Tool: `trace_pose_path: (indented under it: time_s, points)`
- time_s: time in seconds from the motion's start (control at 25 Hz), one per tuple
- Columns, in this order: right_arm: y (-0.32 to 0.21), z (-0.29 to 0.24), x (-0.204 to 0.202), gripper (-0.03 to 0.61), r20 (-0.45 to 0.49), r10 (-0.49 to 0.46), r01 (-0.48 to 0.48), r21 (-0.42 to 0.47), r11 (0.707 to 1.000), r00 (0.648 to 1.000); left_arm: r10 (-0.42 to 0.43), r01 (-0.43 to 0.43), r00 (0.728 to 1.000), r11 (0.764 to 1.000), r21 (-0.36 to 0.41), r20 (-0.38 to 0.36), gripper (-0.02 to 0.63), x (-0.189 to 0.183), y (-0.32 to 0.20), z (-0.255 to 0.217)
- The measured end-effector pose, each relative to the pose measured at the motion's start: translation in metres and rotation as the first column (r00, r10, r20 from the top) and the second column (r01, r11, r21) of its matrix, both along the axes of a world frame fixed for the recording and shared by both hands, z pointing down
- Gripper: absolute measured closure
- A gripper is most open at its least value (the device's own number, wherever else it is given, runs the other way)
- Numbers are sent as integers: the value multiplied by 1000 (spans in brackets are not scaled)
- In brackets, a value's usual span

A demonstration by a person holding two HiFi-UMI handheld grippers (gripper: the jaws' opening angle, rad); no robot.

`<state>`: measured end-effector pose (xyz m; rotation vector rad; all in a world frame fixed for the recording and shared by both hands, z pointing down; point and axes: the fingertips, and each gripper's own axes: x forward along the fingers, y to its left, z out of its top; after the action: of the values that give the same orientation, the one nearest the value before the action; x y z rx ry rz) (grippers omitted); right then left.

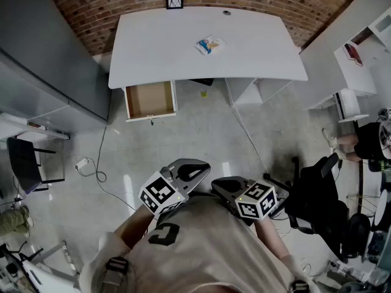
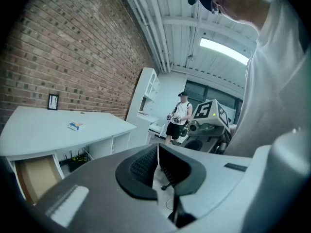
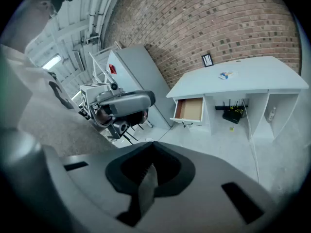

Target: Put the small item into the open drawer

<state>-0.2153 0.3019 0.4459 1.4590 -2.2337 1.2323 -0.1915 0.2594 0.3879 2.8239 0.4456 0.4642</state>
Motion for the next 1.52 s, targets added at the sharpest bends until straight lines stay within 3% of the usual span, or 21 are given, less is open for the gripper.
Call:
trace_pose_path:
  time_s: [0.24, 0.48, 0.76, 1.32, 1.52]
  points:
    - [16, -13, 19, 574, -9, -44, 44, 67, 997, 999, -71, 71, 997, 997, 25, -23, 601, 16, 38, -17]
    - [26, -20, 37, 574, -8, -70, 70, 119, 990, 998, -164, 168, 985, 983, 72, -61, 601, 25, 44, -30]
    - [44, -22, 68, 574, 1, -4, 3, 116, 993, 1000, -148, 153, 987, 982, 107, -55, 601, 48, 65, -35]
    - [123, -22, 150, 574, 39, 173, -176, 139, 974, 984, 17, -16, 1000, 989, 146, -10, 601, 128, 150, -34]
    - [151, -18, 172, 574, 86, 176, -186, 136, 973, 981, 11, -15, 1000, 988, 156, 24, 601, 149, 179, -31]
